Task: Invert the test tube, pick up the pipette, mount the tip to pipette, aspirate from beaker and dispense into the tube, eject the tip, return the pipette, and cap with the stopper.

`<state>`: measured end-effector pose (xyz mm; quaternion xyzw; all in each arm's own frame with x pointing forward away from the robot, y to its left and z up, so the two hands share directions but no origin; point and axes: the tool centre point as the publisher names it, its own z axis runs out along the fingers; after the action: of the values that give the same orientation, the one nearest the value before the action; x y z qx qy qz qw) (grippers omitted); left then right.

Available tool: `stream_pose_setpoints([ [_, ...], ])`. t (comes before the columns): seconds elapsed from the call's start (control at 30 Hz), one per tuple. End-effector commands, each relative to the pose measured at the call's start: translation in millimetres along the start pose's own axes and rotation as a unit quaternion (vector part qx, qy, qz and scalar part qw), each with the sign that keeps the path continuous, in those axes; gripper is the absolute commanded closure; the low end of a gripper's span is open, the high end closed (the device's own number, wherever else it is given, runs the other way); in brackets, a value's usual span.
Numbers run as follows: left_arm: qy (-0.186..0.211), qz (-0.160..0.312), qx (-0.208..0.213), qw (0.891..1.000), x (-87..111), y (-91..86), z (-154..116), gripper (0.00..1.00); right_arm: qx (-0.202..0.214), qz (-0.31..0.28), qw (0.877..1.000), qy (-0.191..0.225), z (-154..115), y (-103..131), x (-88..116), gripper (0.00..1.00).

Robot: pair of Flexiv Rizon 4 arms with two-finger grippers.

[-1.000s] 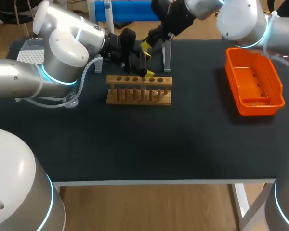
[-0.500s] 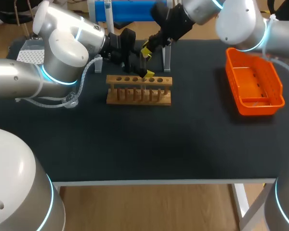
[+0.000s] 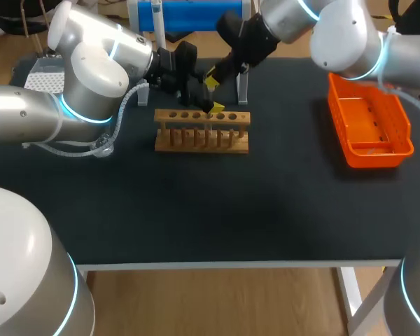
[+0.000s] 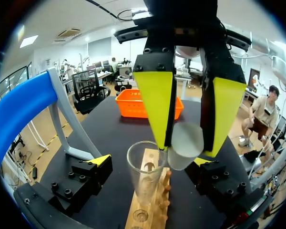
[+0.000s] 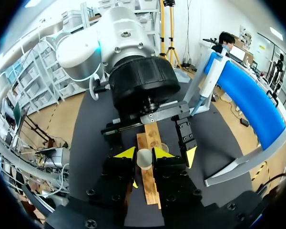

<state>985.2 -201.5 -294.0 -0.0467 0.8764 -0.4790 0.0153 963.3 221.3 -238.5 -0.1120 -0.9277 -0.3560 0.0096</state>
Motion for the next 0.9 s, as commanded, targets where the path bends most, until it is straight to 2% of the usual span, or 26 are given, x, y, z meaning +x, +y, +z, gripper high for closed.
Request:
stream_pose_setpoints([
  [0.03, 0.002, -0.001, -0.002, 1.000, -0.9, -0.8, 0, 0.00, 0.001, 0.002, 1.000, 0.001, 2, -1, -1, 1.00],
  [0.33, 0.002, -0.001, -0.002, 1.000, -0.9, -0.8, 0, 0.00, -0.008, 0.004, 1.000, -0.002, 2, -1, -2, 1.00],
  [0.9, 0.002, -0.001, -0.002, 1.000, -0.9, -0.8, 0, 0.00, -0.037, -0.007, 0.999, -0.019, -26, 17, -3, 1.00],
])
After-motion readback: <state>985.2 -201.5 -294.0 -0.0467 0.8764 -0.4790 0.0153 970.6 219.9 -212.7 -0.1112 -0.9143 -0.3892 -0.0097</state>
